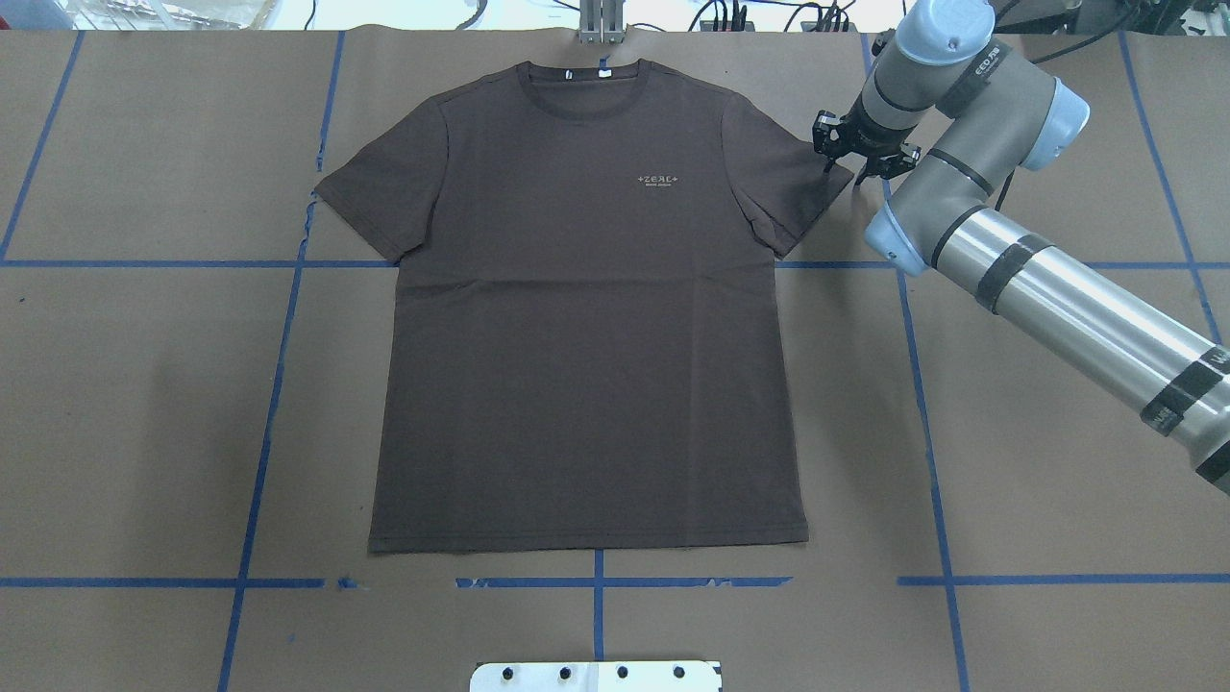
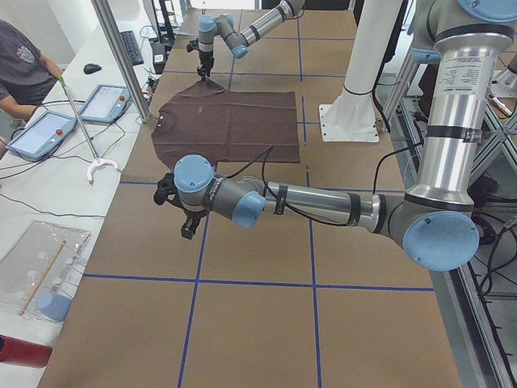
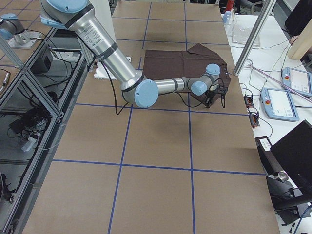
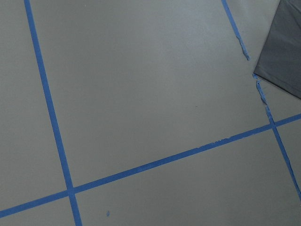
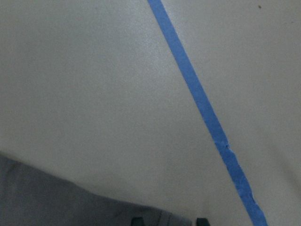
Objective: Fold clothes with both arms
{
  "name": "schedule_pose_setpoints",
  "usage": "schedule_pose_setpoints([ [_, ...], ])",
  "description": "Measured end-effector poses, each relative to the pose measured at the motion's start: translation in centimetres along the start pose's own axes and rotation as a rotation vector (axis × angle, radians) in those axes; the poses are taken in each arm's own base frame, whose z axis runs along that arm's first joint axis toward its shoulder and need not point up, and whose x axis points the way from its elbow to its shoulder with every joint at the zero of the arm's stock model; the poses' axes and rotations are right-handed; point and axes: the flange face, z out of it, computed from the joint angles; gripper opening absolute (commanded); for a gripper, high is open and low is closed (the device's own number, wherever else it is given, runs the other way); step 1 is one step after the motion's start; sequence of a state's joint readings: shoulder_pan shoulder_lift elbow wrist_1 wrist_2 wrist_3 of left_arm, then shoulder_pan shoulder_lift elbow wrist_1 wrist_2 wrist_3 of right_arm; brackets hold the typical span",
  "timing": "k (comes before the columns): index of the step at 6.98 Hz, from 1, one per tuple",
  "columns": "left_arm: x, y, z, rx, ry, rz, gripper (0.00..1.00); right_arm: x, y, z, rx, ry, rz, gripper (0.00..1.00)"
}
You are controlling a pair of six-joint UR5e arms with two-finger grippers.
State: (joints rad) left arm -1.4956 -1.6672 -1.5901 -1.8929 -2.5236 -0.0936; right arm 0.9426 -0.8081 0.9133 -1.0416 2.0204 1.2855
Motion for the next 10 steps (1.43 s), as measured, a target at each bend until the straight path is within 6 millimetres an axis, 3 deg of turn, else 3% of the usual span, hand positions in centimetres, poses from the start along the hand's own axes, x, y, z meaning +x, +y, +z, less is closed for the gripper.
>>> schedule_pose_setpoints([
  [1, 0.0, 0.0, 0.0, 0.000, 0.001, 0.000, 1.00, 0.1, 0.0, 0.1, -0.001, 0.002, 0.001, 0.00],
  [5, 0.2, -0.1, -0.1, 0.002, 0.003, 0.000, 1.00, -0.9, 0.2, -0.7, 0.004, -0.015, -0.010, 0.00],
  [6, 0.3, -0.1, -0.2, 0.003, 0.004, 0.000, 1.00, -3.0, 1.0, -1.8, 0.005, -0.042, -0.021, 0.00],
  [8, 0.5, -0.2, -0.3, 0.006, 0.006, -0.001, 1.00, -10.6, 5.8, -3.4, 0.030, -0.097, -0.024, 0.00],
  [10, 0.6, -0.2, -0.4, 0.007, 0.007, -0.003, 1.00, -15.9, 8.2, -3.3, 0.088, -0.092, -0.023, 0.00],
])
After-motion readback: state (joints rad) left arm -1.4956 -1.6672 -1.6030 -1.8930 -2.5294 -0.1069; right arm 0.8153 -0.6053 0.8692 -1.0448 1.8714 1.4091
